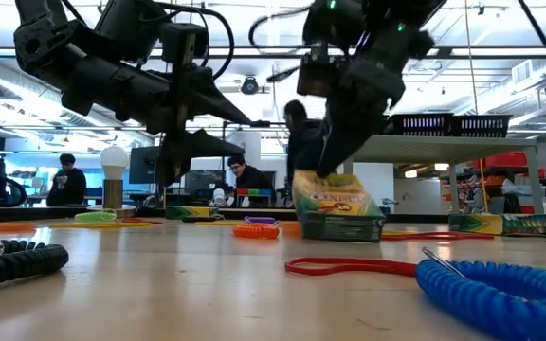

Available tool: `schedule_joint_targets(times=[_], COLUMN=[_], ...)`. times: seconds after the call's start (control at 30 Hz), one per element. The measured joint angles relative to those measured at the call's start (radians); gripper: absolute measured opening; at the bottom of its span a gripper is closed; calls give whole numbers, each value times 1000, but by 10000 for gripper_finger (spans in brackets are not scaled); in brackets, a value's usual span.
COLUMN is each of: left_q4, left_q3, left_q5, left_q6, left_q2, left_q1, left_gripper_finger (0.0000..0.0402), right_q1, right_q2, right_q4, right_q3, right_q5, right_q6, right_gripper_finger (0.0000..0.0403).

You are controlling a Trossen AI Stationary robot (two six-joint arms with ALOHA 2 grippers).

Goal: Pick & Place Office Desk Supplies
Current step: Put the bottom yellow crayon box into the left black basket on the shelf

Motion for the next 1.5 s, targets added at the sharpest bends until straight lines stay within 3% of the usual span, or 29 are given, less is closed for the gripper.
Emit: schedule_joint_targets(times=[0.23,0.4,0.73,0.9,1.17,1.3,1.5], left_q4=[102,236,199,197,200,204,205], left_q3=[4,33,116,138,146,146,150], left_q5=[-36,3,24,32,49,57,34], left_q6=[38,54,87,154,200,241,355], left_q2=[108,235,327,327,322,311,276], left_q1=[-7,9,40,40,40,40,39], left_gripper_finger=[255,258,254,223,107,103,117], right_q1=[36,39,39,39,40,35,30], right_q2=[-17,-17,-17,-17,-46,-91,-206], right_q4=[51,75,88,98,113,103,6], right_q3=[0,0,0,0,0,1,2], right_q5=[78,95,114,118,105,107,109], right_q6=[67,104,139,160,202,277,343], right_gripper_finger=[1,1,0,0,3,34,119])
